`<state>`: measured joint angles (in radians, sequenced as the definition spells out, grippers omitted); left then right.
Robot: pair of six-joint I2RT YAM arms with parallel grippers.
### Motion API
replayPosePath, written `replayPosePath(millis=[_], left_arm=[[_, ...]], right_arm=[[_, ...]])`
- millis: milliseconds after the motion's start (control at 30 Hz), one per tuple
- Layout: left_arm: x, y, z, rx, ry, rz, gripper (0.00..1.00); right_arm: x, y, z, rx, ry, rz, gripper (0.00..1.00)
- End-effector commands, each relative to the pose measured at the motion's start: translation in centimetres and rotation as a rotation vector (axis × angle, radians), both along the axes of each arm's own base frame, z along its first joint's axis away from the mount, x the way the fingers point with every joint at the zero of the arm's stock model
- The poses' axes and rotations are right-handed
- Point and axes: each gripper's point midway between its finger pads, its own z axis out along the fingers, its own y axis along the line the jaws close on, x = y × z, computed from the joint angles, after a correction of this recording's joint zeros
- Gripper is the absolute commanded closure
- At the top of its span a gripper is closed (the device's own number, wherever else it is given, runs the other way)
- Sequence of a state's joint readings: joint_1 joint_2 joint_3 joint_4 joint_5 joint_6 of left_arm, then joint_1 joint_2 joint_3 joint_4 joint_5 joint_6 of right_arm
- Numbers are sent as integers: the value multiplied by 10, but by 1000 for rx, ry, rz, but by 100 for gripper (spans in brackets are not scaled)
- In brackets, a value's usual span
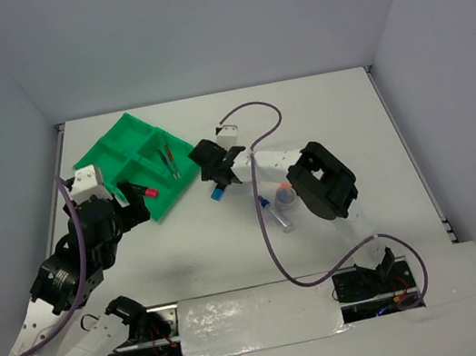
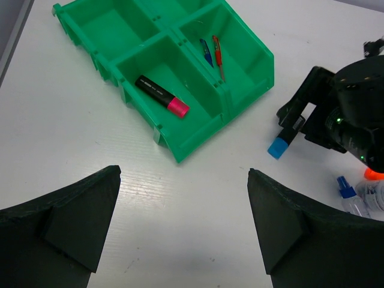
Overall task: Sort the stationery into containers
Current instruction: Pick up the pen from the center of the board.
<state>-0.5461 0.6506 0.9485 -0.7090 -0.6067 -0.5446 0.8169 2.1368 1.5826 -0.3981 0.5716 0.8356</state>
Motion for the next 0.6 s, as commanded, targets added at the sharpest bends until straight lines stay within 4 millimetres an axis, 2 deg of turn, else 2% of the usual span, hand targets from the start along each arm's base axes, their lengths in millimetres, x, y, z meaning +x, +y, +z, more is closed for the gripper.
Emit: replayPosePath(millis=[0, 133, 200, 267, 433, 533, 567], left_arm=[[4, -2, 11, -2, -41, -18, 1], [3, -2, 12, -7, -50, -23, 1], [3, -2, 12, -7, -50, -23, 1], [2, -2, 13, -8, -52, -23, 1], [2, -2, 13, -9, -55, -21, 1], [2, -2, 14, -8, -56, -22, 1], [2, -2, 14, -9, -56, -23, 1]], right_arm=[[-6, 7, -6, 15, 25, -25, 17], [-17, 14, -14, 3, 33, 5, 28], [-21, 15, -16, -21, 39, 18, 40], [-27, 13, -23, -49, 54, 24, 48], [-38, 3, -38, -78, 86, 34, 56], [-45, -6, -43, -87, 95, 50, 62], [-45, -6, -39, -81, 87, 52, 63]])
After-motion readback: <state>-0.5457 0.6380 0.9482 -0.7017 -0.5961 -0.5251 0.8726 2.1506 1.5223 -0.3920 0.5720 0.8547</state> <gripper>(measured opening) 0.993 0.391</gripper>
